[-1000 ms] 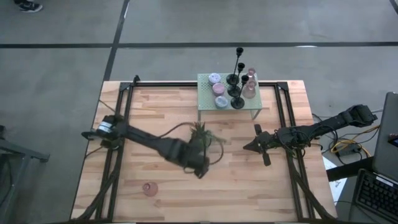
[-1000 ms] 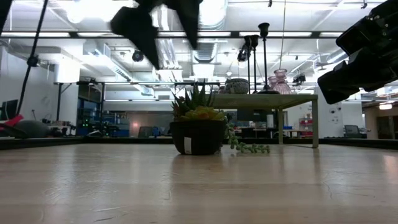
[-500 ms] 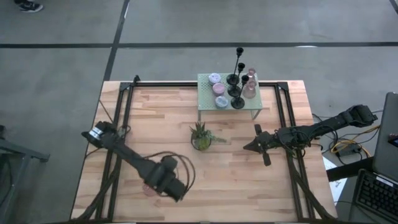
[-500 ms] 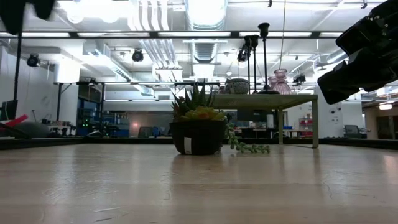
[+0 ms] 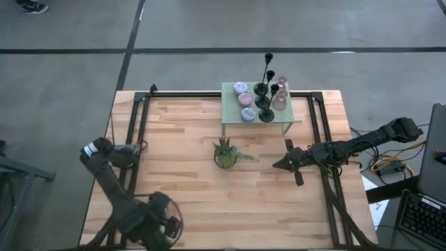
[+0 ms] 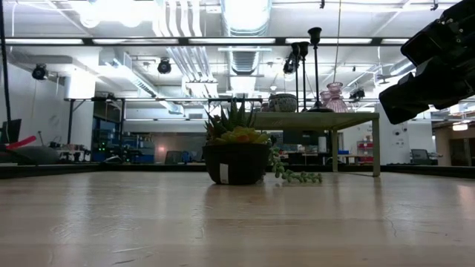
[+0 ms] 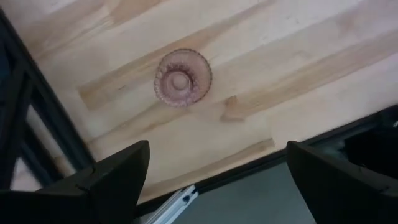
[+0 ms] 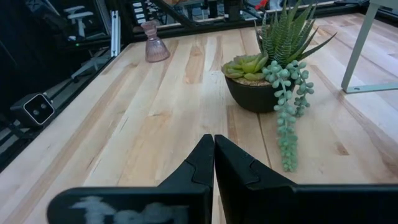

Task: Pick & Place candle stick holders
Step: Put the glass candle holder on the shelf

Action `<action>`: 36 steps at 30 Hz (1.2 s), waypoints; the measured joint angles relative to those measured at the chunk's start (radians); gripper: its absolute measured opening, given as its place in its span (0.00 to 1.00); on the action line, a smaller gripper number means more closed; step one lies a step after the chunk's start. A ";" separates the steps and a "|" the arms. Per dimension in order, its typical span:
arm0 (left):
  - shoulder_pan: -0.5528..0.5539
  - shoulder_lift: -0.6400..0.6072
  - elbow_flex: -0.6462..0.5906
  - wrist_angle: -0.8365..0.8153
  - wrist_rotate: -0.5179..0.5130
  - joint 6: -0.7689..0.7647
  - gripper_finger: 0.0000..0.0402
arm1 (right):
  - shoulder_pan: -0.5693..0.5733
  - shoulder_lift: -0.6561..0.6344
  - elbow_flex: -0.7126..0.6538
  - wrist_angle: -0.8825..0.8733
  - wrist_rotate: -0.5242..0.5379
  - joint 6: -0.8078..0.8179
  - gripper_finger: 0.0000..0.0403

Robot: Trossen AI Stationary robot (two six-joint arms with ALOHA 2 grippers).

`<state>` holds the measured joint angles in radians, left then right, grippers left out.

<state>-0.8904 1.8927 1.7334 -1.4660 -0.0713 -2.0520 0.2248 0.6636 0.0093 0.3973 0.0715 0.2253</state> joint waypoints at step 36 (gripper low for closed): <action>-0.114 0.011 -0.473 0.506 -0.112 -0.075 0.94 | 0.000 0.000 0.000 -0.001 0.001 0.000 0.02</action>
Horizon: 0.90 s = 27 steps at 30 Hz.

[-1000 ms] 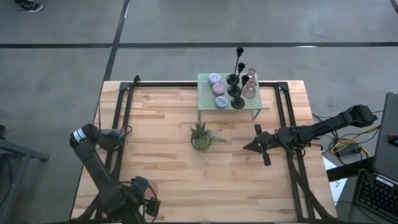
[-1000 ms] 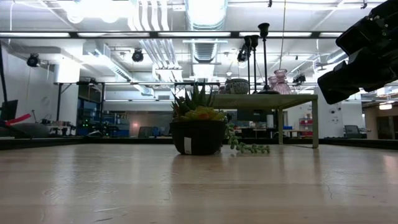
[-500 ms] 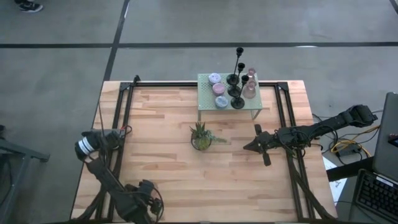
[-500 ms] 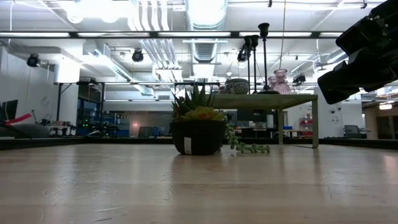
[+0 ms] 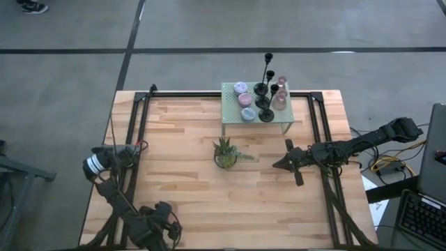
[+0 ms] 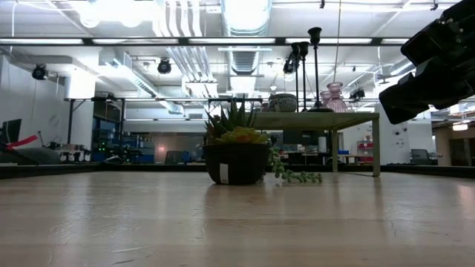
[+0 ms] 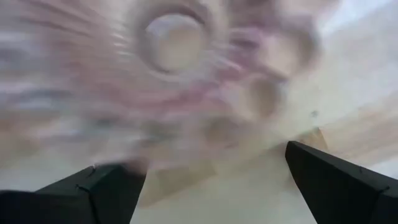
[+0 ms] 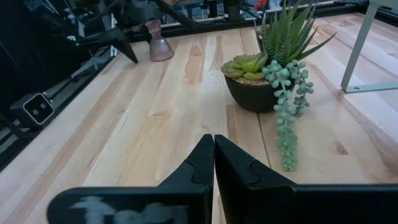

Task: Pick & Place candle stick holders
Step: Put the glass candle holder on the shelf

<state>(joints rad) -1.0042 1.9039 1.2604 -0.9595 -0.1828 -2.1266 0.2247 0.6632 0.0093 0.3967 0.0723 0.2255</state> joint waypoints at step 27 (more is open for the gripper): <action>-0.029 0.007 -0.185 0.180 -0.694 0.007 0.95 | 0.000 0.000 0.000 0.001 0.000 0.000 0.02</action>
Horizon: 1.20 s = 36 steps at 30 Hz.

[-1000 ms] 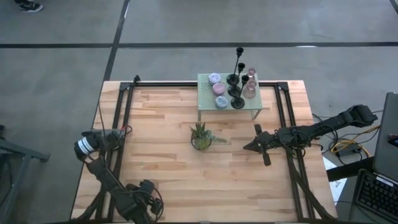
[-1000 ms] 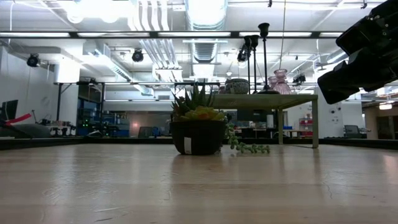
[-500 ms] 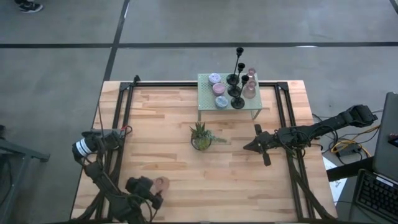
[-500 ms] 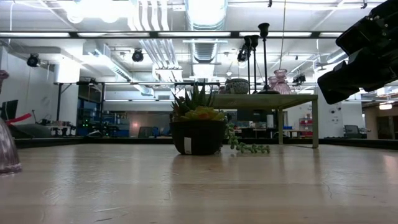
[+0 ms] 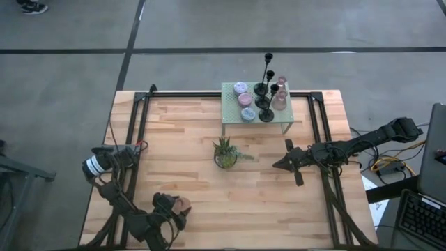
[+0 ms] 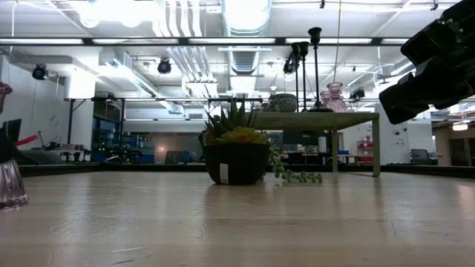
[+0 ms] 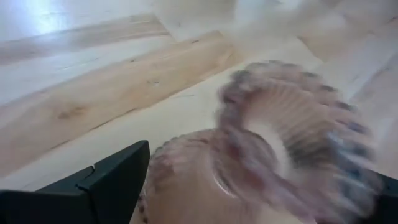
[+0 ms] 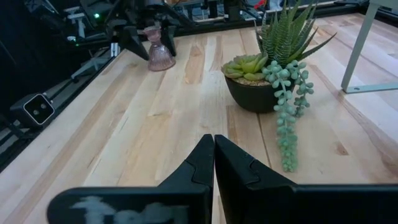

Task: Pick & Place candle stick holders
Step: Put the glass candle holder on the shelf

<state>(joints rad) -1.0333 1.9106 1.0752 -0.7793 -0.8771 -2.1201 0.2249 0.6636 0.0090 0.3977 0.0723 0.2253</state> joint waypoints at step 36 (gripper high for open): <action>0.280 -0.002 -0.076 0.565 -0.149 0.637 0.49 | 0.000 0.000 0.000 0.000 0.000 0.000 0.02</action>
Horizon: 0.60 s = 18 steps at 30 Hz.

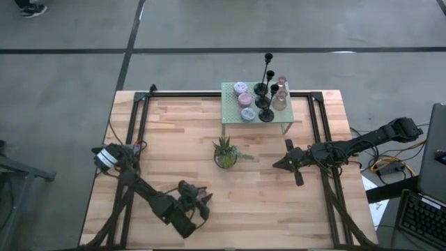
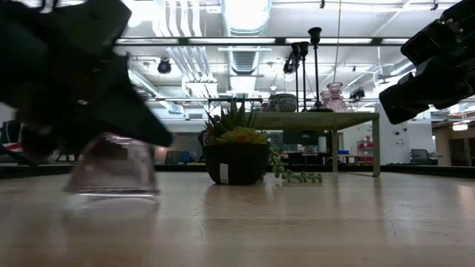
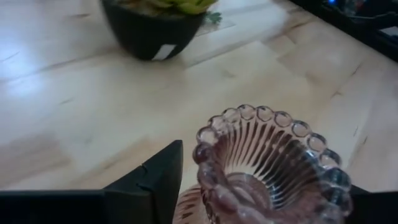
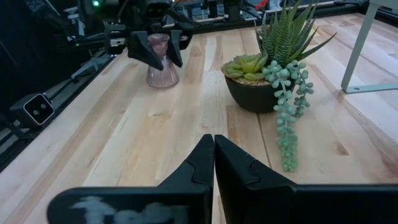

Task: Pick & Place candle stick holders
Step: Put the glass candle holder on the shelf

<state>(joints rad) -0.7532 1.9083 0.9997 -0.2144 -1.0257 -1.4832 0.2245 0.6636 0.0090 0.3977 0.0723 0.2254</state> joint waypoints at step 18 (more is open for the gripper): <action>0.254 0.000 0.011 0.432 0.216 0.636 0.35 | 0.000 0.000 0.000 0.054 0.026 -0.031 0.02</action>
<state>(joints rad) -0.4991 1.9087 1.0107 0.2175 -0.8094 -0.8468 0.2245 0.6640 0.0093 0.4512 0.0980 0.1944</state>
